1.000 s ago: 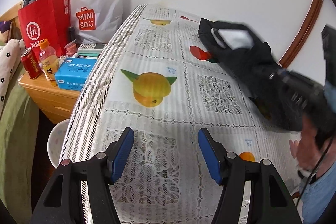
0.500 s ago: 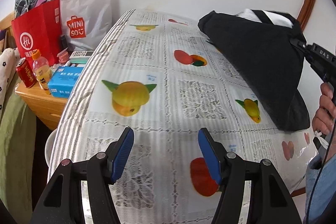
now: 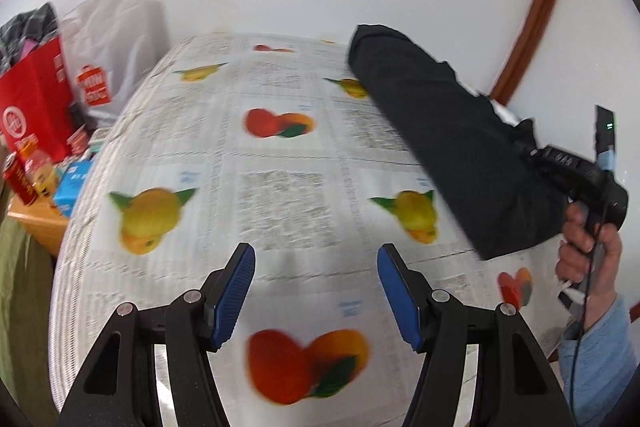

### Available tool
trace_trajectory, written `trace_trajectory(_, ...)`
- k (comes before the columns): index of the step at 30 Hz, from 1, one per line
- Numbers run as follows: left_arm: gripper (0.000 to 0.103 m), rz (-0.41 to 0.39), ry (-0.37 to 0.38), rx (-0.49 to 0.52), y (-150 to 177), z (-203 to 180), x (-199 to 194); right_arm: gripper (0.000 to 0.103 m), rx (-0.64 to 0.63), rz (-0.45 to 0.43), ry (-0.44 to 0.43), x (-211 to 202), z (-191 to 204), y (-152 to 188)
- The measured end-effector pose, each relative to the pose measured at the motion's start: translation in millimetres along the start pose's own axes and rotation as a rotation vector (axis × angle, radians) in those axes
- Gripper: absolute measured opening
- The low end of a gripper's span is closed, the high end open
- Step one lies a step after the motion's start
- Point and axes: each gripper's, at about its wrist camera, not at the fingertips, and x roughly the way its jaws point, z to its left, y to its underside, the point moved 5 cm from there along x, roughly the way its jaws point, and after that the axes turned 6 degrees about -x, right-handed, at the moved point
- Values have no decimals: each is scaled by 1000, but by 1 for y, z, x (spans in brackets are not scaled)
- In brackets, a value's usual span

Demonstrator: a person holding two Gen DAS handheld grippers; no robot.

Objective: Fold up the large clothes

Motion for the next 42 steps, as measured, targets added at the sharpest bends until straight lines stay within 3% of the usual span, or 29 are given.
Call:
trace_trajectory(4, 61, 17, 34, 39, -4, -32, 8, 22, -77, 43, 43, -3, -8, 11)
trace_trajectory(11, 61, 74, 145, 104, 3, -96, 30, 40, -257, 23, 153, -41, -36, 15)
trace_trajectory(20, 61, 151, 160, 144, 20, -146, 70, 42, -237, 51, 333, -59, -127, 18)
trace_trajectory(23, 61, 190, 167, 151, 24, -156, 81, 37, -196, 84, 331, -54, -150, 24)
trace_trajectory(25, 61, 188, 145, 147, 25, -159, 87, 23, -169, 121, 305, -45, -160, 28)
trace_trajectory(26, 59, 187, 134, 143, 26, -158, 88, 19, -166, 129, 298, -42, -164, 29)
trace_trajectory(27, 50, 189, 125, 138, 26, -158, 90, 17, -170, 127, 292, -40, -166, 31)
trace_trajectory(31, 30, 196, 106, 120, 25, -154, 92, 13, -194, 123, 289, -35, -166, 32)
trace_trajectory(34, 22, 190, 111, 122, 22, -150, 91, 13, -196, 125, 285, -31, -164, 30)
trace_trajectory(38, 13, 162, 101, 137, 18, -144, 86, 8, -213, 133, 274, -21, -158, 27)
trace_trajectory(42, 10, 142, 105, 107, 13, -129, 78, 4, -232, 152, 241, -9, -144, 27)
